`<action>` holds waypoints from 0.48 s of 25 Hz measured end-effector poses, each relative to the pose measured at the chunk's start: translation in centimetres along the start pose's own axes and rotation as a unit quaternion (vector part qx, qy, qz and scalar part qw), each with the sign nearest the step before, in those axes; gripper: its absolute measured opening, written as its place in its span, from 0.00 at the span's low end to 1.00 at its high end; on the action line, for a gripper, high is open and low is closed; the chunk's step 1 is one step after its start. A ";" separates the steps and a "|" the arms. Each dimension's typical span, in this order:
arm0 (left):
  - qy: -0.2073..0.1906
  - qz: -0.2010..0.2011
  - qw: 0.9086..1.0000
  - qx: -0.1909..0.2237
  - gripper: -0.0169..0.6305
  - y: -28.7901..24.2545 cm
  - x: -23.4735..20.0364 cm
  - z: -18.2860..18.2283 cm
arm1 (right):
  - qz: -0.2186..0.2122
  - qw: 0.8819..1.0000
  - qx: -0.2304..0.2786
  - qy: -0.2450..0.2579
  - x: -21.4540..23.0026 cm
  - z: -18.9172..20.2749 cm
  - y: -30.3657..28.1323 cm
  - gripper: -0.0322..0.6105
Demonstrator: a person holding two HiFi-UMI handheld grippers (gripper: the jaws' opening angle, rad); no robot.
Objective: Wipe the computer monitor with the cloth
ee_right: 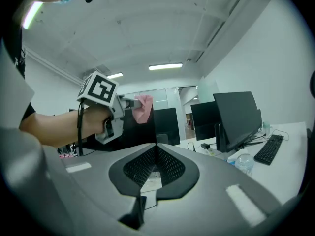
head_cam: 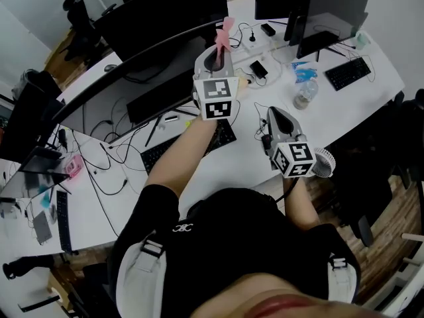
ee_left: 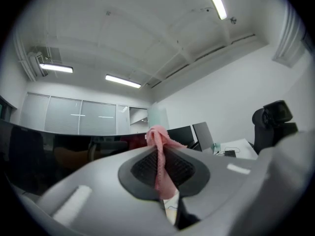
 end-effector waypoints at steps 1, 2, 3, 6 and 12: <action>0.002 0.002 1.000 -0.003 0.13 0.9 -0.1 0.3 | -0.002 1.000 0.013 0.005 -0.4 -0.8 -0.2 0.05; 0.006 0.003 1.000 -0.008 0.13 1.8 -0.4 0.8 | -0.006 1.000 0.024 0.010 -0.8 -1.5 -0.5 0.05; 0.012 0.002 1.000 -0.014 0.13 2.9 -0.7 1.4 | -0.010 0.999 0.033 0.014 -1.3 -2.1 -0.8 0.05; 0.028 -0.006 0.999 -0.034 0.13 6.3 -2.1 3.5 | -0.021 0.998 0.049 0.025 -2.9 -3.0 -1.9 0.05; 0.046 -0.034 0.995 -0.084 0.13 13.1 -5.4 9.1 | -0.043 0.997 0.054 0.027 -6.1 -2.7 -4.0 0.05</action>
Point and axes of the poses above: the fingertips, and each gripper's own axes: y backward along the fingers, x to its right, z out of its underside, the point moved 1 cm from there along y, backward along the fingers, and after that the axes turned 9 degrees about -y, right-handed, at the moved point
